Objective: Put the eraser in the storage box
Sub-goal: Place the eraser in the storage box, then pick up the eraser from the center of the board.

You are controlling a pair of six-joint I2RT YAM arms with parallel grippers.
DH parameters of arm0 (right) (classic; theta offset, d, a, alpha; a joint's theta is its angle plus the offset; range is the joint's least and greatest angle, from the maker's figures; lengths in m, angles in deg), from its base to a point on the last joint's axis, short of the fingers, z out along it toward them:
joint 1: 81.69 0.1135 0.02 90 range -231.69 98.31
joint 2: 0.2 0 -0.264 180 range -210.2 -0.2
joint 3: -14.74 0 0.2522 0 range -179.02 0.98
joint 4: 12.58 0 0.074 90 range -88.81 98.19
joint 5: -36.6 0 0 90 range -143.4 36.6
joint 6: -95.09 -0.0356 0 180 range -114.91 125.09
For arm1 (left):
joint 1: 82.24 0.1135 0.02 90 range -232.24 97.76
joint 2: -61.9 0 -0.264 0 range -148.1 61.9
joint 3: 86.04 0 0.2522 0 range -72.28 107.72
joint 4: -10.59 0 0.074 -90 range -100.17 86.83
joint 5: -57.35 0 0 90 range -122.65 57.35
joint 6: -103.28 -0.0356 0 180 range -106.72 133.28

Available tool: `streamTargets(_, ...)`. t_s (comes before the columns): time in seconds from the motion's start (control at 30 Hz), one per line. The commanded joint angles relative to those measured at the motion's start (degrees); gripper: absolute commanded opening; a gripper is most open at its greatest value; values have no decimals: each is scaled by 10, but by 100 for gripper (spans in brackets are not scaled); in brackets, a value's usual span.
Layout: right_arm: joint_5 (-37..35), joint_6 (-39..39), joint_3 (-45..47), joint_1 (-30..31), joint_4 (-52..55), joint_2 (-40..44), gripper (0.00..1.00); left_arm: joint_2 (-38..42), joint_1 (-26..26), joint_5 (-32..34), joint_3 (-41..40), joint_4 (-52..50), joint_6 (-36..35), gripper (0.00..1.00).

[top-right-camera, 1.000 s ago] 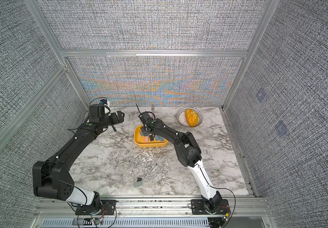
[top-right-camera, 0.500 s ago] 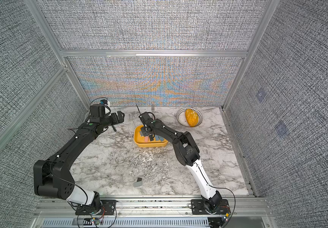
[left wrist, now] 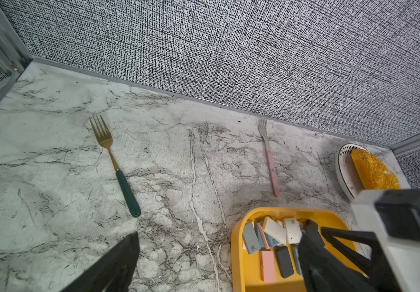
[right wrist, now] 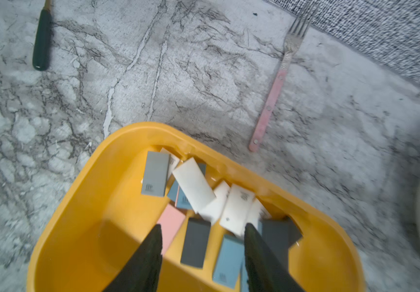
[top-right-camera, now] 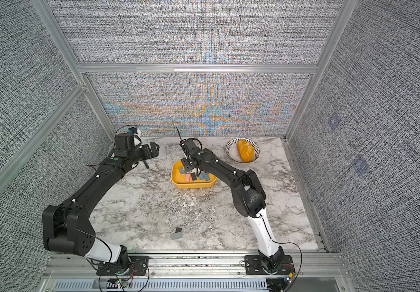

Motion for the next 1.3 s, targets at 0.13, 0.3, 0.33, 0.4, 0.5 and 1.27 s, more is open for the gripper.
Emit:
streamTargets(0.13,-15,89,193,56,-38,162,58,17,3,8,-5,-1,0,100)
streamTargets(0.3,-8,122,326,131,-63,226,59,24,4,4,-22,9,12,100)
streamTargets(0.33,6,121,347,145,-69,236,59,26,4,1,-25,9,12,100)
streamTargets(0.4,38,120,378,165,-79,253,59,32,4,-2,-30,9,14,100)
streamTargets(0.5,61,126,416,207,-95,279,59,44,3,-2,-42,10,16,100)
streamTargets(1.27,56,134,461,335,-140,237,58,82,7,7,-88,-2,33,100)
